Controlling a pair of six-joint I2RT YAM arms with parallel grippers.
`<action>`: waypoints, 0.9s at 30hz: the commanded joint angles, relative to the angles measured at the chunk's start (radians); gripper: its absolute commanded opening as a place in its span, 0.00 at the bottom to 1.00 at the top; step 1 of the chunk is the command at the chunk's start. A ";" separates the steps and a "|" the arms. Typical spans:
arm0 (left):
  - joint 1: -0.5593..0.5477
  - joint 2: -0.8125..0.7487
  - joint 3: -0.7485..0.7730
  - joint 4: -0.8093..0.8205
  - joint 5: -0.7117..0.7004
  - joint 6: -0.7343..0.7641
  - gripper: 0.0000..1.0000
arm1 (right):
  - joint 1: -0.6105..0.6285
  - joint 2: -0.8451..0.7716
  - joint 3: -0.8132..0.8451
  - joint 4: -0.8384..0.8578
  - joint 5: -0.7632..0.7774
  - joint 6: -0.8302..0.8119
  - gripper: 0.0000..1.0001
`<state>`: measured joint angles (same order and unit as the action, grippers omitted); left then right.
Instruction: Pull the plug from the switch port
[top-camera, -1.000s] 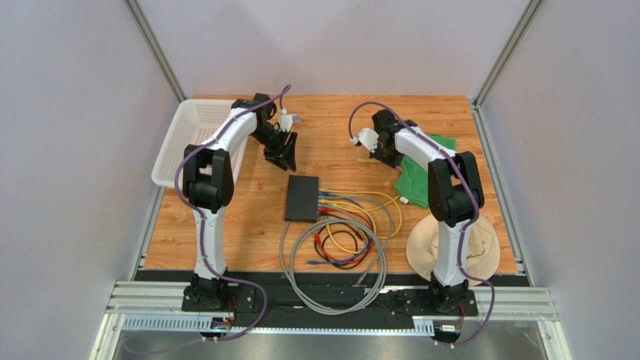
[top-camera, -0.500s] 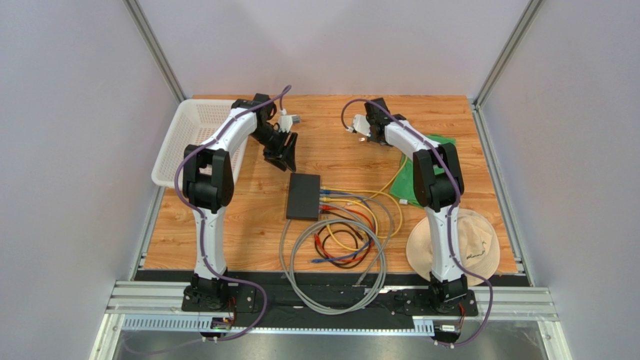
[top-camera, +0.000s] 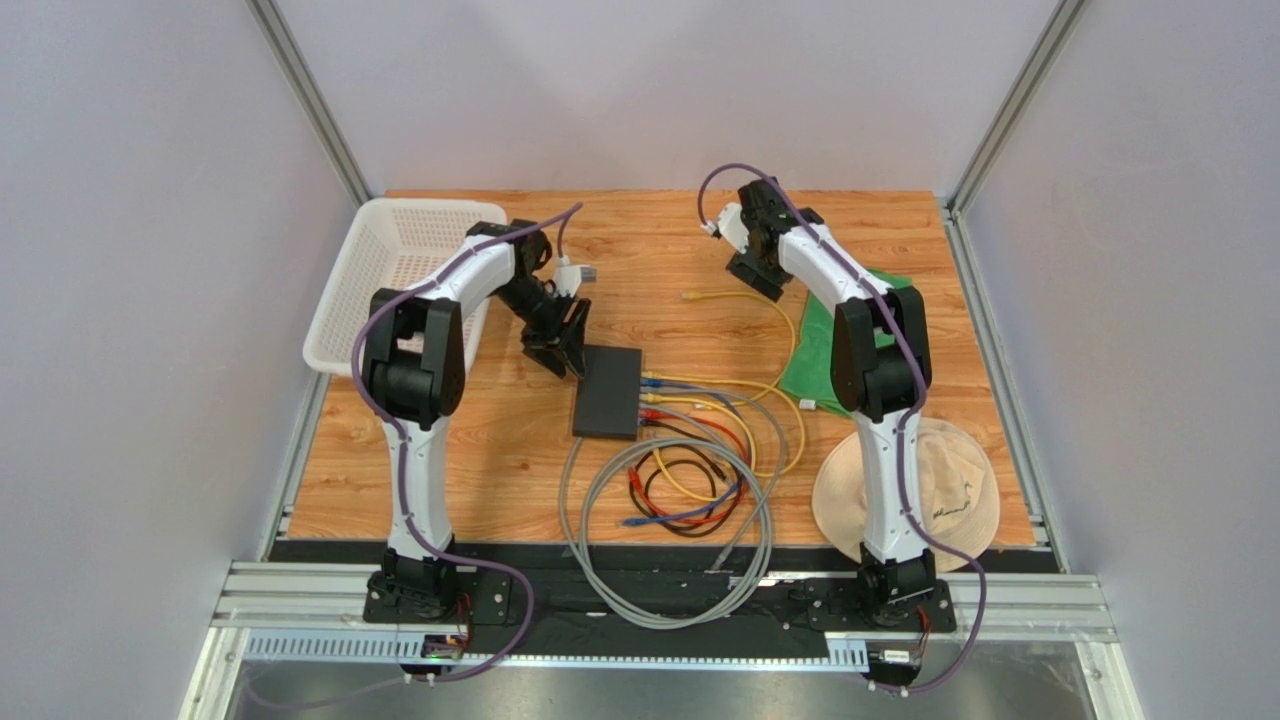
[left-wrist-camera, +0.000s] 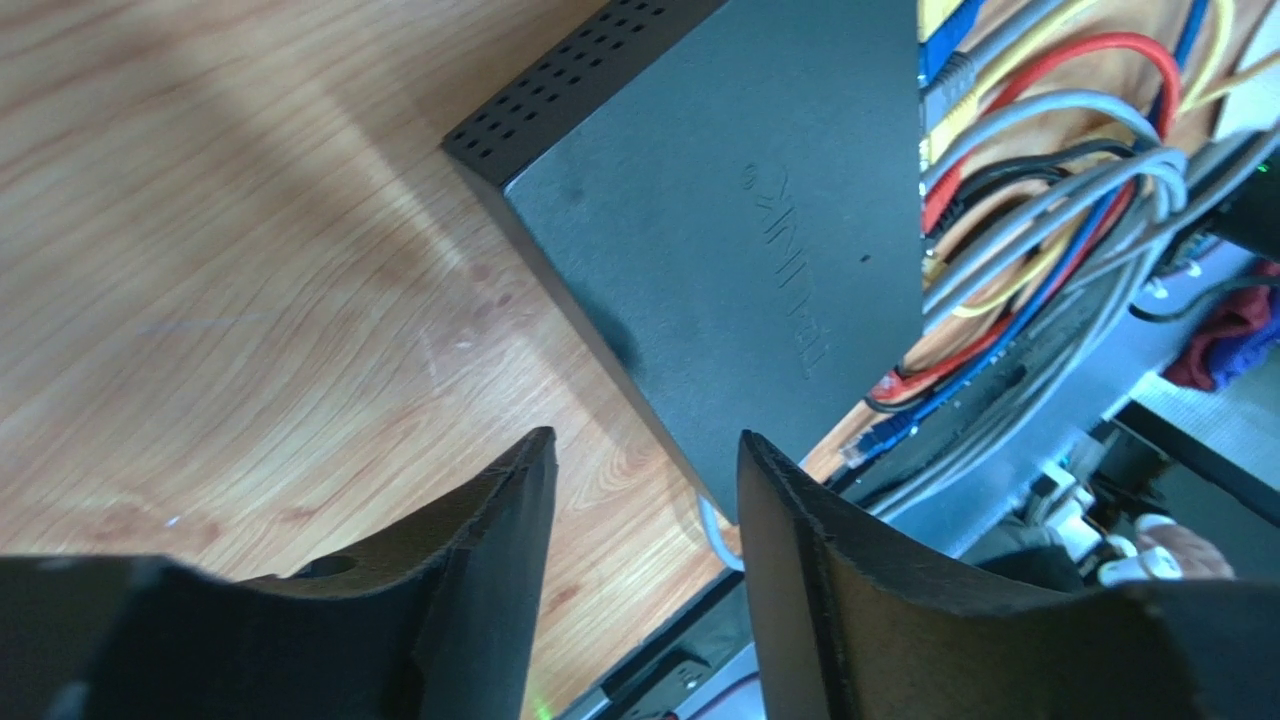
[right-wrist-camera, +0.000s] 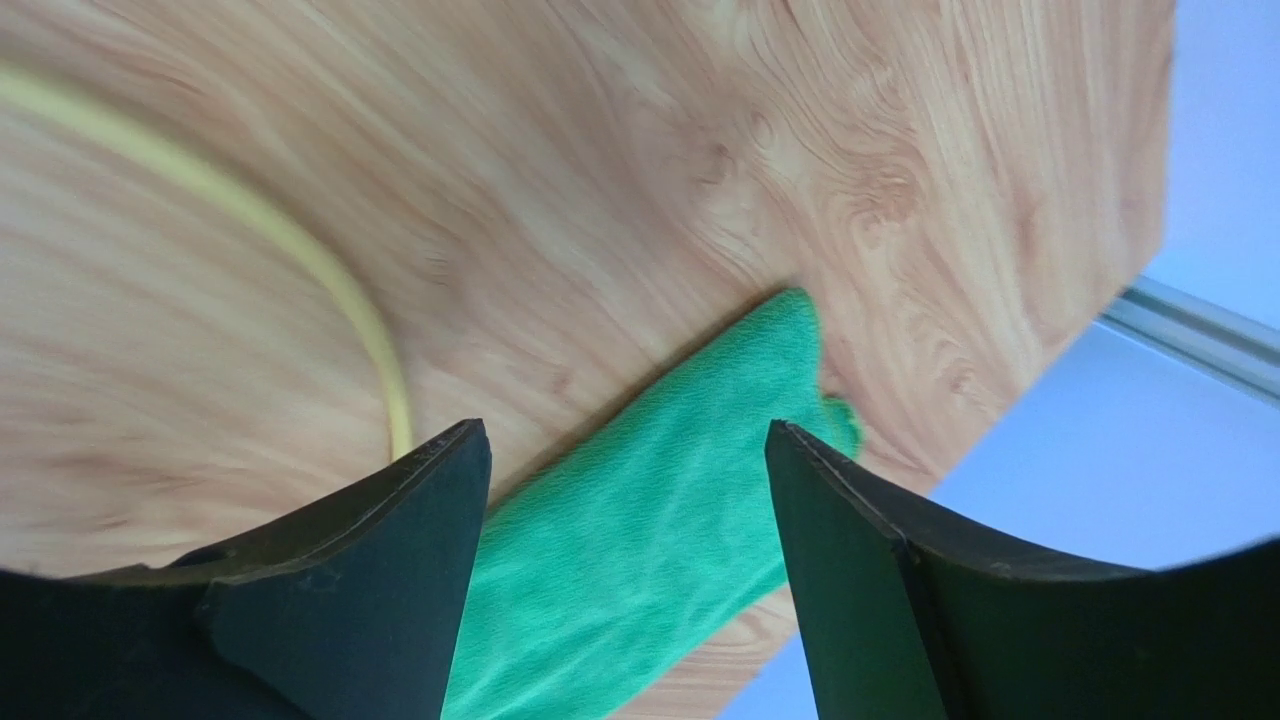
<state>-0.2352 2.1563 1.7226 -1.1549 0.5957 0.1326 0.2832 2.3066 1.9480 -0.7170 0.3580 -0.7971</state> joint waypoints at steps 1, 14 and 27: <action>0.002 0.062 0.063 -0.003 0.078 0.007 0.55 | 0.016 -0.110 0.144 -0.168 -0.195 0.306 0.73; -0.021 0.378 0.613 -0.112 0.193 0.028 0.38 | 0.010 -0.263 0.124 -0.249 -0.595 0.513 0.72; 0.002 0.113 0.513 -0.046 0.078 0.019 0.37 | -0.010 -0.155 -0.030 -0.257 -1.005 0.631 0.20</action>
<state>-0.2401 2.4355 2.3196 -1.2198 0.6518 0.1383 0.2474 2.0796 1.9690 -0.9833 -0.5449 -0.2390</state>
